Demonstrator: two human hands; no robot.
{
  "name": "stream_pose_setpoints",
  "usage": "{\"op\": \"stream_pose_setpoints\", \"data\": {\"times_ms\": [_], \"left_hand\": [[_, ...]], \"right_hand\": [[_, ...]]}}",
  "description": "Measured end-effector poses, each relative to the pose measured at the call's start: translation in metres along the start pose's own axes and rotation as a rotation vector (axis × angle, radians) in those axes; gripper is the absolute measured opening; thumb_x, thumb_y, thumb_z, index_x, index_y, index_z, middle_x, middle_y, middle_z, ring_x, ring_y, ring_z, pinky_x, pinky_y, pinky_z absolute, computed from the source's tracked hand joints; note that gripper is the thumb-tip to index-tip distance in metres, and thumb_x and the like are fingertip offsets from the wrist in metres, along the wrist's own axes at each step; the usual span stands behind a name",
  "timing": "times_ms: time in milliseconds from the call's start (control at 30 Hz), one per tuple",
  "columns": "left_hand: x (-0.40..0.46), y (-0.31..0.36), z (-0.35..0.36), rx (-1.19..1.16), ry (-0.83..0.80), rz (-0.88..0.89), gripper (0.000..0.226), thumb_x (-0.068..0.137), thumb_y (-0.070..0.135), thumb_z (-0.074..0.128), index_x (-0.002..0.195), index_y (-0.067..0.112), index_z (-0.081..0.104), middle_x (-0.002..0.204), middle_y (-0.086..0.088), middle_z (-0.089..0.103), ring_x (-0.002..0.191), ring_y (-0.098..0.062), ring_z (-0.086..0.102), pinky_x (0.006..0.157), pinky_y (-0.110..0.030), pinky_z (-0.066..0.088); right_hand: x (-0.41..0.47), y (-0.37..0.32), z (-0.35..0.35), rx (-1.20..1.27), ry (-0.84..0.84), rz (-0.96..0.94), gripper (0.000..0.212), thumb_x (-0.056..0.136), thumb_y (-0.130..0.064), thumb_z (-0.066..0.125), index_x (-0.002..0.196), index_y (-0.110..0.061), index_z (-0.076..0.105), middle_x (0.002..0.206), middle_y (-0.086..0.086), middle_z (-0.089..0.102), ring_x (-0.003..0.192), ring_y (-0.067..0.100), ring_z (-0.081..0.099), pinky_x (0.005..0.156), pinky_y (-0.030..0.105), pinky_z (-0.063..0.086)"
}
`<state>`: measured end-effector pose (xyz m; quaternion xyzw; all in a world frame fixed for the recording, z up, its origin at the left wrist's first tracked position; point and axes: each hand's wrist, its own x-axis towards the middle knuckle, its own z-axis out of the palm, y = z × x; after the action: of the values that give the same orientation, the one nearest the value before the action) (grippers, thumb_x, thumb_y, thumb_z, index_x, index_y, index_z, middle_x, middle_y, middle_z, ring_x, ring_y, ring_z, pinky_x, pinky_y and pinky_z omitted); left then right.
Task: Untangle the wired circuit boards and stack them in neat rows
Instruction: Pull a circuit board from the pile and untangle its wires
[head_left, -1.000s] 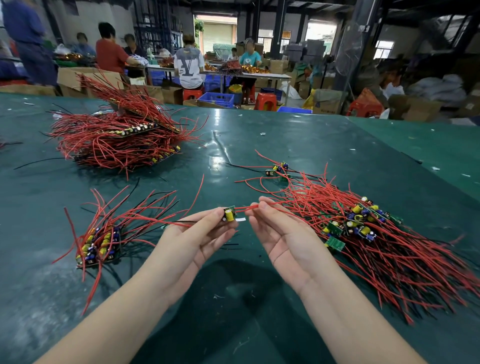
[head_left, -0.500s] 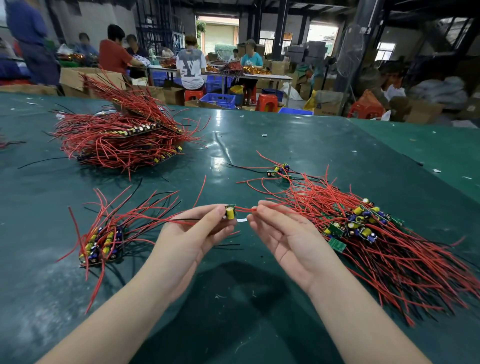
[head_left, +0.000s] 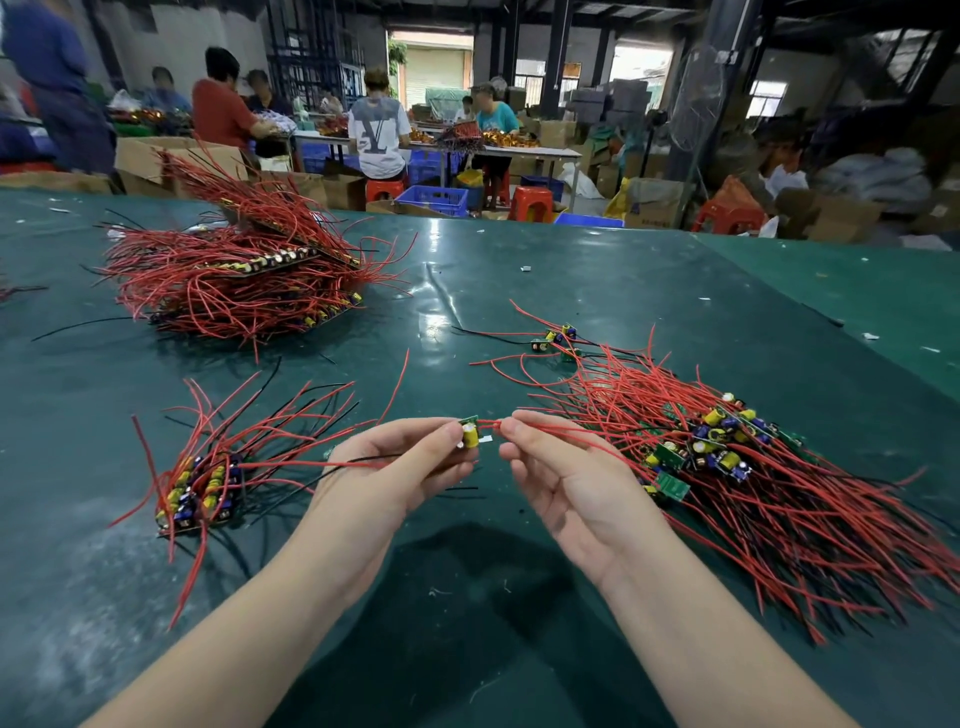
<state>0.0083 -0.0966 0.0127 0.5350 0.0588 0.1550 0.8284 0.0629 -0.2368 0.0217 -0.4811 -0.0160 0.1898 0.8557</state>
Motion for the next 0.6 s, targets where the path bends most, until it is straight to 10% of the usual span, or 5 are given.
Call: {"op": "stream_pose_setpoints", "data": {"times_ms": [600], "left_hand": [[0.0023, -0.0051, -0.0010, -0.182, 0.000, -0.168, 0.018, 0.070, 0.012, 0.068, 0.082, 0.001, 0.077, 0.090, -0.018, 0.074, 0.079, -0.021, 0.073, 0.067, -0.024, 0.058]], "right_hand": [[-0.0018, 0.0034, 0.0004, 0.044, 0.019, 0.000, 0.017, 0.067, -0.022, 0.074, 0.082, -0.014, 0.075, 0.085, 0.003, 0.075, 0.061, 0.009, 0.068, 0.049, 0.015, 0.051]]}}
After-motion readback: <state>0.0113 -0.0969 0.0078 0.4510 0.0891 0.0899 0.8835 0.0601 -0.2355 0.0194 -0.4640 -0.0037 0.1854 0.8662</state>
